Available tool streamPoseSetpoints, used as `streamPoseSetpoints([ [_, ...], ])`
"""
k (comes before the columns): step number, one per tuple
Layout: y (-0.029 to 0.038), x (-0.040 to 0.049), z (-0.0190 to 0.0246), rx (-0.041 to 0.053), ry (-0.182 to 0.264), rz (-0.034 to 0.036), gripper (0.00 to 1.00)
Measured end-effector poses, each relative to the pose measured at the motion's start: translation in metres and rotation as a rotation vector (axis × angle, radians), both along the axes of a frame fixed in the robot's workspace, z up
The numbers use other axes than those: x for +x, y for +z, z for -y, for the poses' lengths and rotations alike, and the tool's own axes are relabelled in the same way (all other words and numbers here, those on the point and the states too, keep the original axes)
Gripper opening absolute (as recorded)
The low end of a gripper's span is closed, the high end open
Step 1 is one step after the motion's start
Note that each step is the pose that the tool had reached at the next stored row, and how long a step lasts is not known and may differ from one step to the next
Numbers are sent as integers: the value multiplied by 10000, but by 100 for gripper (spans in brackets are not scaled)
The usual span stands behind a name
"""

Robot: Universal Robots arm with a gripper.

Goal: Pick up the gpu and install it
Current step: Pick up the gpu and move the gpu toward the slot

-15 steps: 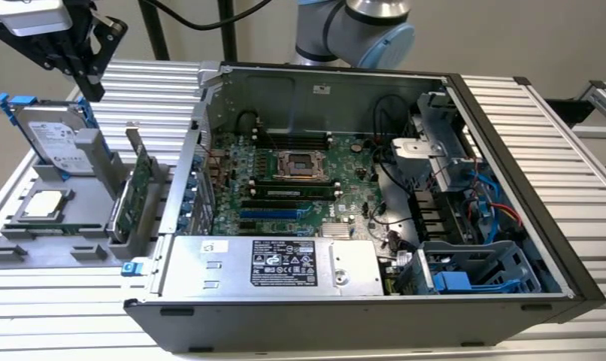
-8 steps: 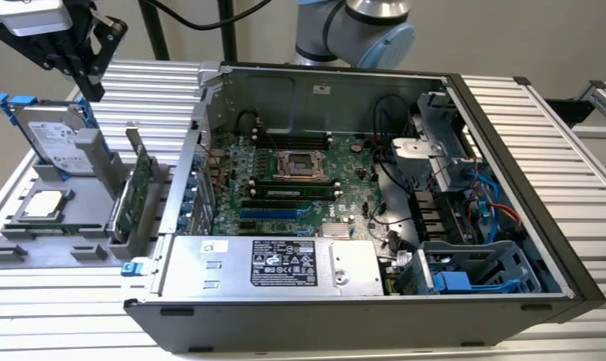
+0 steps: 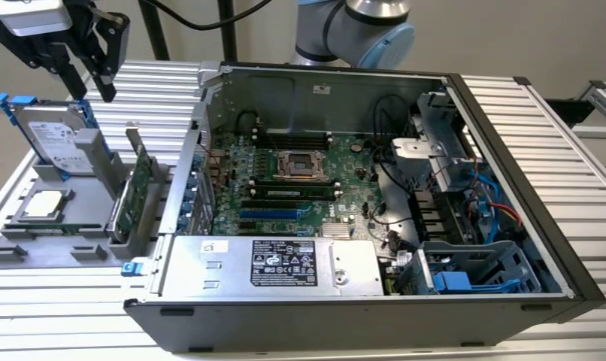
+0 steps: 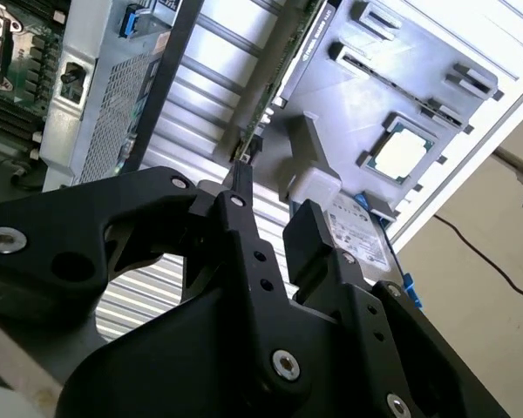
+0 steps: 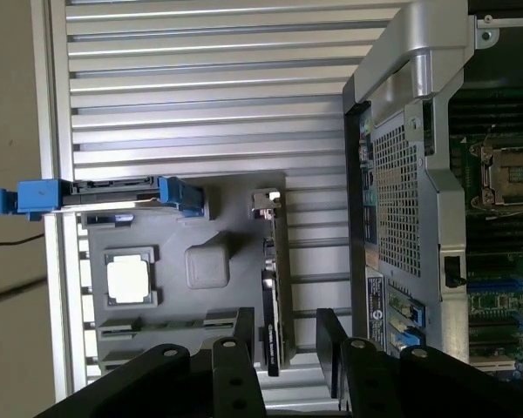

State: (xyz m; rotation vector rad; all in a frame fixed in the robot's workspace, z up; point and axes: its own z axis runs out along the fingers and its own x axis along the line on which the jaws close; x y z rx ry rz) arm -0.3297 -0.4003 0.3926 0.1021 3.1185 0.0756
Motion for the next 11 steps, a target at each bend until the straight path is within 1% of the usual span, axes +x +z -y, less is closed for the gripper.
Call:
streamPoseSetpoints([
  [11,0,5,2,0,38,0,100],
])
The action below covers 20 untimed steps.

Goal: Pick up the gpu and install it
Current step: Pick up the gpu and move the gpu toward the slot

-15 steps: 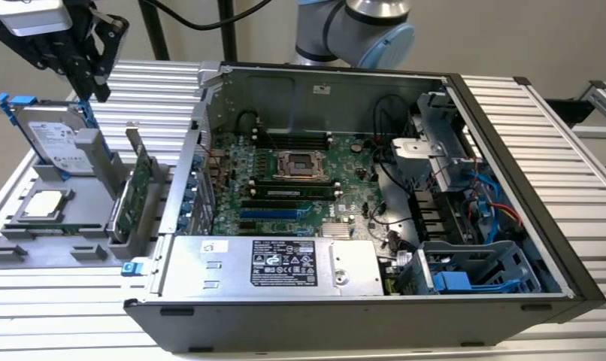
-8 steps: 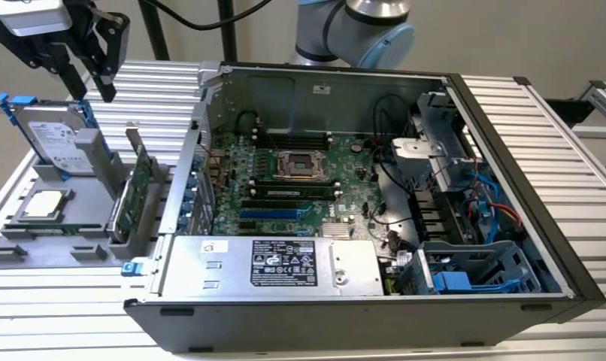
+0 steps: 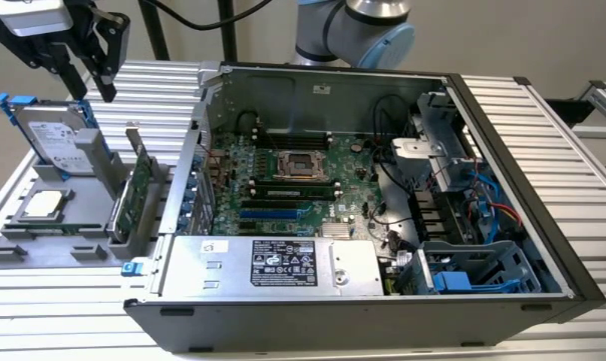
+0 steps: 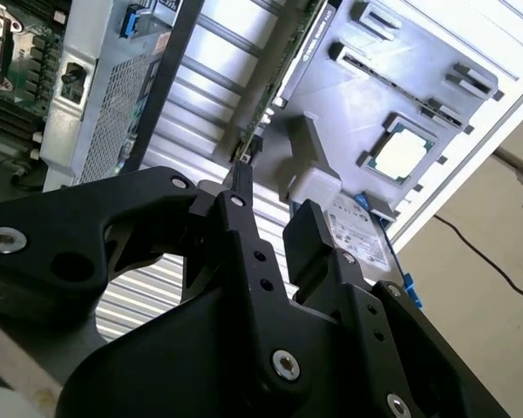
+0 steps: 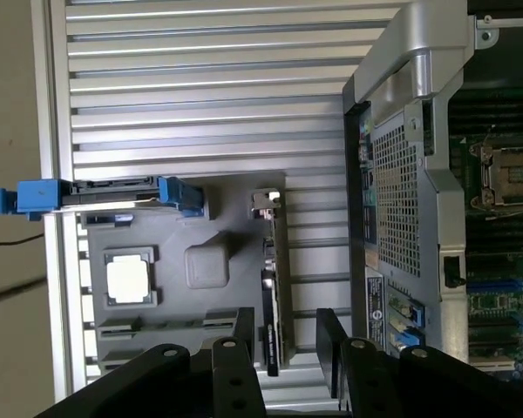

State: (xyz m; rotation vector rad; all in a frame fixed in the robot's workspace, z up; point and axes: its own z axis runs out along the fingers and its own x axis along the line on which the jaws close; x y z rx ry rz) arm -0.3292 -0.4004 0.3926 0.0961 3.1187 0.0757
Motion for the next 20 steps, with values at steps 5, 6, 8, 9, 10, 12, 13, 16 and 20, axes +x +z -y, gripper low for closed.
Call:
streamPoseSetpoints([
  [5,0,1,2,0,250,0,100],
  [6,0,1,2,0,312,0,100],
  [8,0,1,2,0,356,-1,100],
  [9,0,1,2,0,361,-1,100],
  [10,0,1,2,0,365,0,100],
  [12,0,1,2,0,369,0,100],
  [13,-1,1,4,1,371,1,100],
  [16,-1,1,21,1,378,0,100],
  [20,-3,1,41,0,388,0,100],
])
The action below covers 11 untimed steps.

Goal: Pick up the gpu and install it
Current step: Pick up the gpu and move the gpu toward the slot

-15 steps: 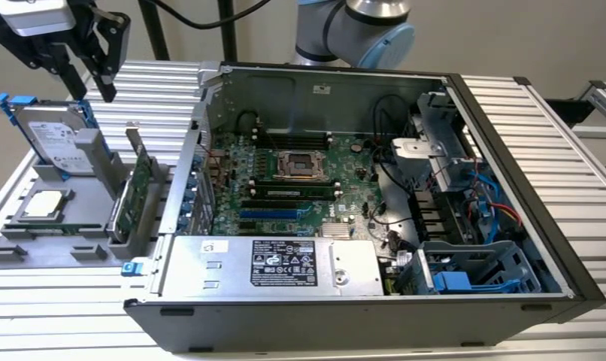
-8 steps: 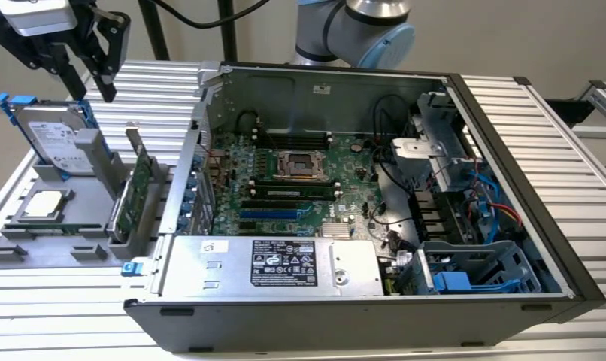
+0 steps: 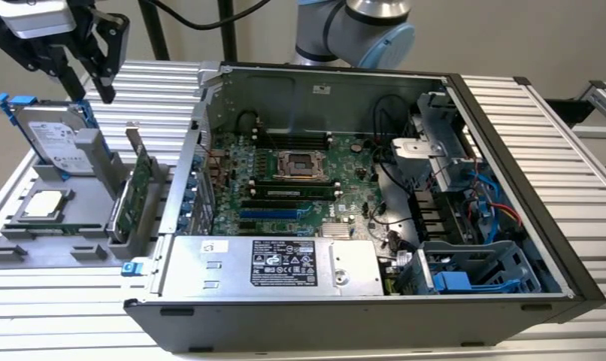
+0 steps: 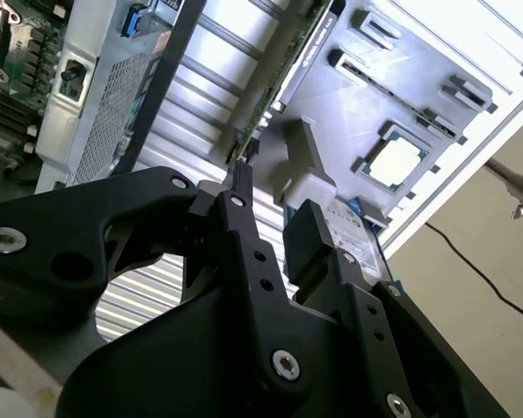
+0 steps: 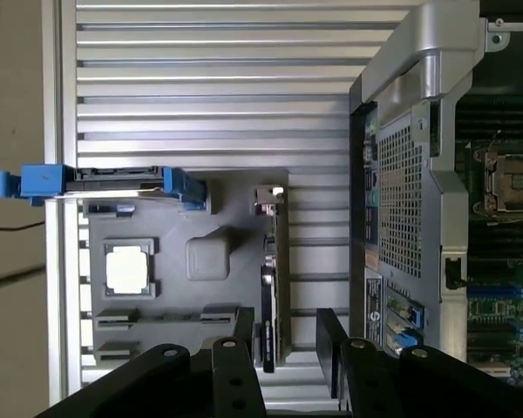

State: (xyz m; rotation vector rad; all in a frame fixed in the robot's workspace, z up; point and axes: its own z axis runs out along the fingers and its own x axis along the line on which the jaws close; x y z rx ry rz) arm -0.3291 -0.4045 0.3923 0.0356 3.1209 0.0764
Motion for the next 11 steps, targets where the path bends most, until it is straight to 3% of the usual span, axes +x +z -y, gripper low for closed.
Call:
streamPoseSetpoints([
  [2,-1,0,5,0,2,0,100],
  [4,-44,0,25,0,14,0,100],
  [11,-58,0,25,0,16,-2,100],
])
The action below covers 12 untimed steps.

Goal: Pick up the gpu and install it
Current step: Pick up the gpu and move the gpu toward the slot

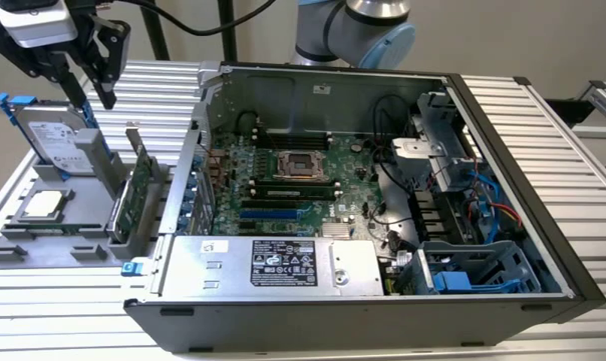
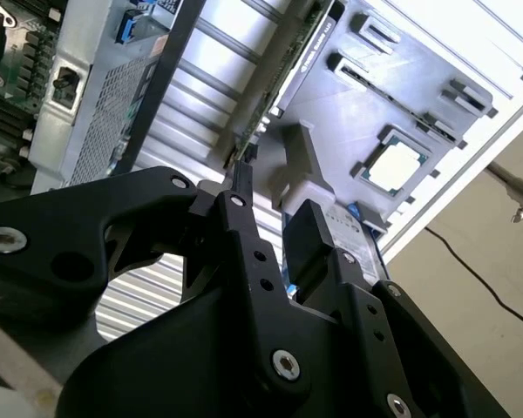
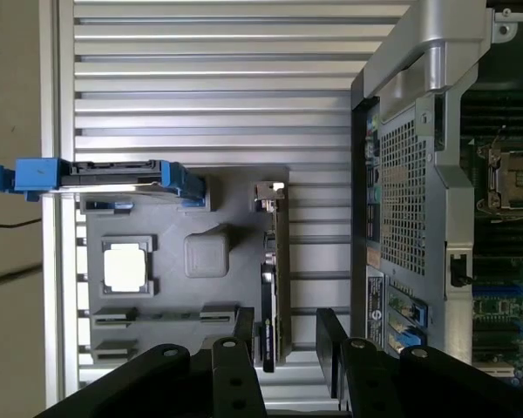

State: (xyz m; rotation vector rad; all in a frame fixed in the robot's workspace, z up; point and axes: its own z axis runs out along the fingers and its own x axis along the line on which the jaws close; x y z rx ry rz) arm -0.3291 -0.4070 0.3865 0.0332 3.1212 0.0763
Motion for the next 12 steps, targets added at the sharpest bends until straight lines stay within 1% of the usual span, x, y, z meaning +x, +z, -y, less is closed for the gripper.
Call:
streamPoseSetpoints([
  [5,-15,0,4,0,1,-2,100],
  [12,-35,0,22,0,1,-7,100],
])
